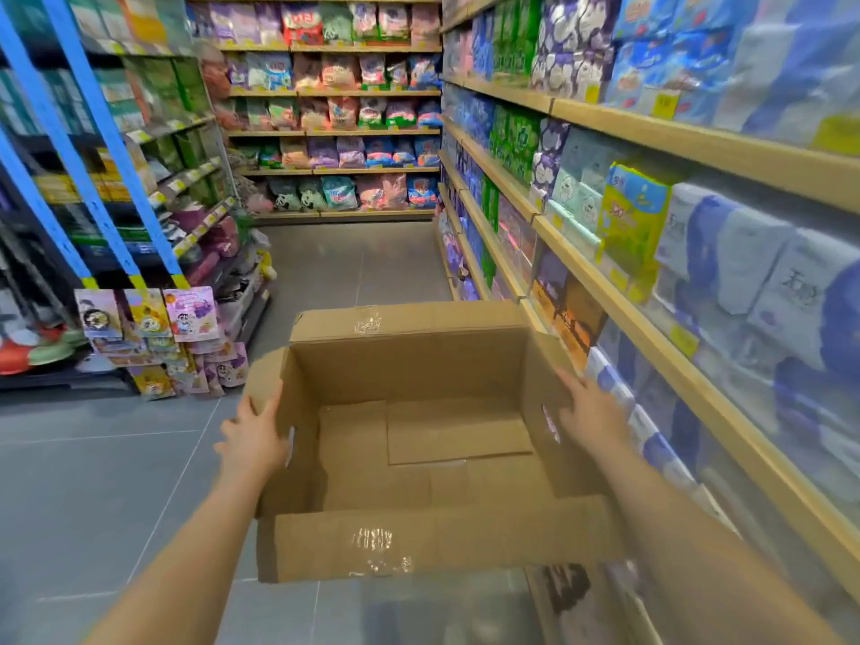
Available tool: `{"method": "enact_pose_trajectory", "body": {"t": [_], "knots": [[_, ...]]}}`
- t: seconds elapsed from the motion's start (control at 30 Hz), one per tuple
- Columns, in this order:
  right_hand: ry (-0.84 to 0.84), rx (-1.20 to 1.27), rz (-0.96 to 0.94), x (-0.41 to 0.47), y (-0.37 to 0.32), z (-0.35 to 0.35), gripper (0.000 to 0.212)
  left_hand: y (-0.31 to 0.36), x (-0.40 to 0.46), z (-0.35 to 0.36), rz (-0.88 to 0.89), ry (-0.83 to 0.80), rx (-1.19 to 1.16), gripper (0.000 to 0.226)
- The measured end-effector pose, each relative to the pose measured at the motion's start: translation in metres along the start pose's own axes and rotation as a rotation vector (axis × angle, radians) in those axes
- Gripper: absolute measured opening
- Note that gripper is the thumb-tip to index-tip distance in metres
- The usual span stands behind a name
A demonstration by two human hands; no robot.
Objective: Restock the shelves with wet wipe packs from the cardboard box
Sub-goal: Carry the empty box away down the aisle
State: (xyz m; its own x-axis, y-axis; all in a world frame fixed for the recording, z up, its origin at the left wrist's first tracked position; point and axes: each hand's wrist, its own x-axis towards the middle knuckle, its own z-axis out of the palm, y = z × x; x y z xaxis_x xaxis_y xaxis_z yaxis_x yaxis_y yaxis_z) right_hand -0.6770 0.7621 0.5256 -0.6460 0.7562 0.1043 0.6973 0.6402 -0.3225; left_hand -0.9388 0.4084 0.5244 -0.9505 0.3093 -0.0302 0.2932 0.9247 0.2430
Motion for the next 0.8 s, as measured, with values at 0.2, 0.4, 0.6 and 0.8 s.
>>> {"method": "enact_pose_trajectory", "body": {"t": [0.2,0.4,0.6,0.8], "knots": [[-0.054,-0.004,-0.015,0.131,-0.002,0.033,0.069,0.047,0.098,0.017,-0.033,0.005,-0.023,0.074],[-0.127,0.04,-0.009,0.221,-0.02,0.07,0.071,0.069,0.187,0.032,-0.063,-0.018,-0.061,0.075],[-0.125,0.109,-0.015,0.309,-0.059,0.115,0.074,0.07,0.299,0.055,-0.045,-0.023,-0.136,0.077],[-0.145,-0.011,0.043,0.429,-0.118,0.148,0.072,0.079,0.442,0.067,-0.033,-0.058,-0.131,0.073]]}}
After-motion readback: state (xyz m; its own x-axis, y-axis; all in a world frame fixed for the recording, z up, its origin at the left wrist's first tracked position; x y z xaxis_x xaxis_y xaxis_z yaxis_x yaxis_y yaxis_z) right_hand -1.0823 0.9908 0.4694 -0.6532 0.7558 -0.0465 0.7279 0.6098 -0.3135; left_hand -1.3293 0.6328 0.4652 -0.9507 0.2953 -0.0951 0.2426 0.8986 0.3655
